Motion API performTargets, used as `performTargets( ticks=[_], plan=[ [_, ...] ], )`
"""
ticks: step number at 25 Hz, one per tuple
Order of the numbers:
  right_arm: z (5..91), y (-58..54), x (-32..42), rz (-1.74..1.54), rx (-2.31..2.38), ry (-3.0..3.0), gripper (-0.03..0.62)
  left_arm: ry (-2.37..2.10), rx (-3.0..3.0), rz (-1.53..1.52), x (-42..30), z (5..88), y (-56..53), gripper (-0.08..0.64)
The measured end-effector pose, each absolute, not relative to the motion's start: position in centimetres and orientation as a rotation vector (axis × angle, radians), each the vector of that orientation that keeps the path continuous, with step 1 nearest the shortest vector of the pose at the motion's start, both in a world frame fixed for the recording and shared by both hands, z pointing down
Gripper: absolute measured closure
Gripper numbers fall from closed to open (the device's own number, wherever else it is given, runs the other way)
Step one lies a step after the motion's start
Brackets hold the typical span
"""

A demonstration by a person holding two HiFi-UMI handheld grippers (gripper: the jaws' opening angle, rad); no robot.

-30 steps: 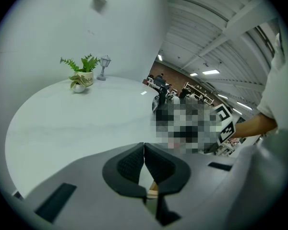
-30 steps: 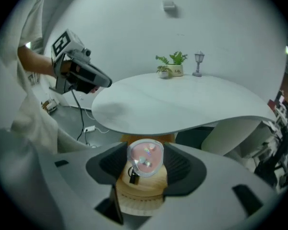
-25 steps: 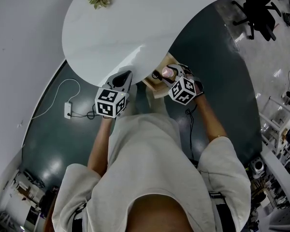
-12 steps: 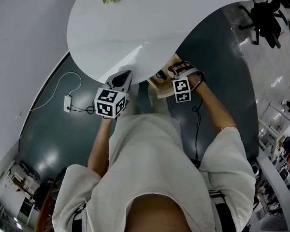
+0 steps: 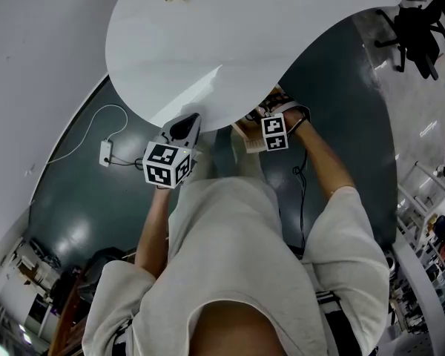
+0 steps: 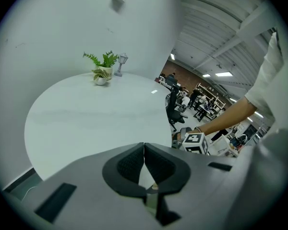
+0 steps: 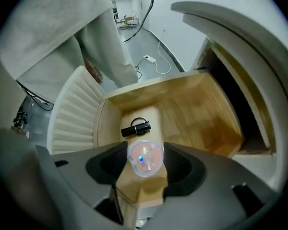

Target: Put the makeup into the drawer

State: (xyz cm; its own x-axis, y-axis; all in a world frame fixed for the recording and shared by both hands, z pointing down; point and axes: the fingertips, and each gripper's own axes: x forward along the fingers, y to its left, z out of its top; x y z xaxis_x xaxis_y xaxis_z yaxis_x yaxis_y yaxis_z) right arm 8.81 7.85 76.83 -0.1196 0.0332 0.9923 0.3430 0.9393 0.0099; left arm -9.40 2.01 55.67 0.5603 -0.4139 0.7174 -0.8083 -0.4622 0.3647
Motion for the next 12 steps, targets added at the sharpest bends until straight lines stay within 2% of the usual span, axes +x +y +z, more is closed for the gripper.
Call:
performTargets(
  ticks=[6,12],
  plan=[
    [79.2,8.4,9.1,-0.210,-0.337,-1.610,0.360,-0.967,2.079,0.730,-9.6,56.1,2.2,0.549],
    [79.2,8.3,7.5,-0.316,-0.390,-1.635,0.359,-0.955,2.069,0.735,-9.2,56.7,2.5,0.549]
  ],
)
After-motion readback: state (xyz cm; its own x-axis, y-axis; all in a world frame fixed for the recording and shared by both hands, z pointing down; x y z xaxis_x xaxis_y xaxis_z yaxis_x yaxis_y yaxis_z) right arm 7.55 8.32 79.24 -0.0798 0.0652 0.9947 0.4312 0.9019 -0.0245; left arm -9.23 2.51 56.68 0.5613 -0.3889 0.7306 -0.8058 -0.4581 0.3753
